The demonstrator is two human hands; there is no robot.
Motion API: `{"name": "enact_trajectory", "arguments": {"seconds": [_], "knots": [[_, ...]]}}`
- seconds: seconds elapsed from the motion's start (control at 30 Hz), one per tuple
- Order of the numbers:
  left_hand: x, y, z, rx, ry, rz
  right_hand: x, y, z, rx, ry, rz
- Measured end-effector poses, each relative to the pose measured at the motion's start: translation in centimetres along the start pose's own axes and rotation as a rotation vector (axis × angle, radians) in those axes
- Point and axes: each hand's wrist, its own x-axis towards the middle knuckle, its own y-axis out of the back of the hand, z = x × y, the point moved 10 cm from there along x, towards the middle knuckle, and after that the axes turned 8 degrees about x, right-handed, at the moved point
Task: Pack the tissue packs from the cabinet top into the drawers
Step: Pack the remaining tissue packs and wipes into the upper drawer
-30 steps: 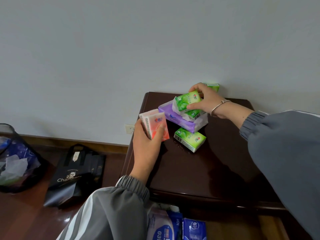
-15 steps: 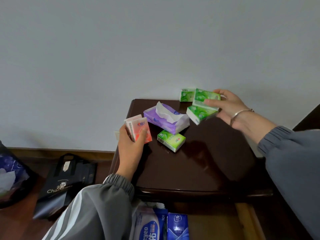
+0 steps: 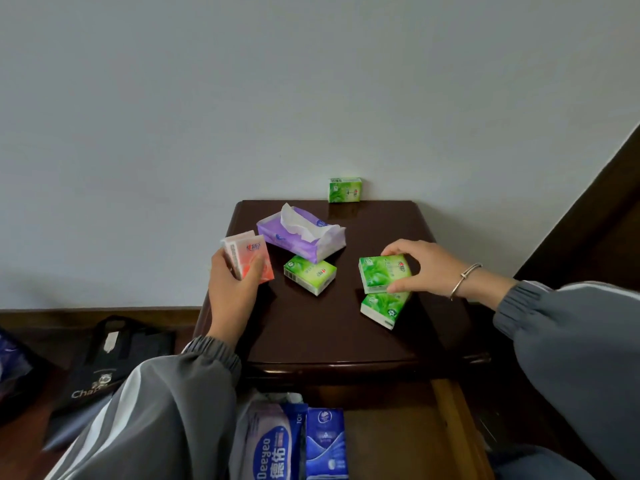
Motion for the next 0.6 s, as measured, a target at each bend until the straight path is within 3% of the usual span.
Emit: {"name": "enact_trajectory", "arguments": {"seconds": [0.17,0.33,0.47,0.6], "knots": [[0.1,-0.1,-0.1,-0.006,0.003,-0.004,0.2,0.6,-2.2,-0.029,0.067,-0.218],[0.0,-0.1,-0.1,-0.018,0.001,-0.001,-0.1,-1.4,-3.7,-0.288,0.147,-0.469],[0.1,-0.1,0.0,-0.027,-0.007,-0.004,0.1,-1.8,-4.1,-0.426,0.121,-0.503],[0.1,-0.2,-0.1,-0.031,-0.01,-0.004,-0.9,-1.5,-3.7,-0.409,0.02,-0.49]]}}
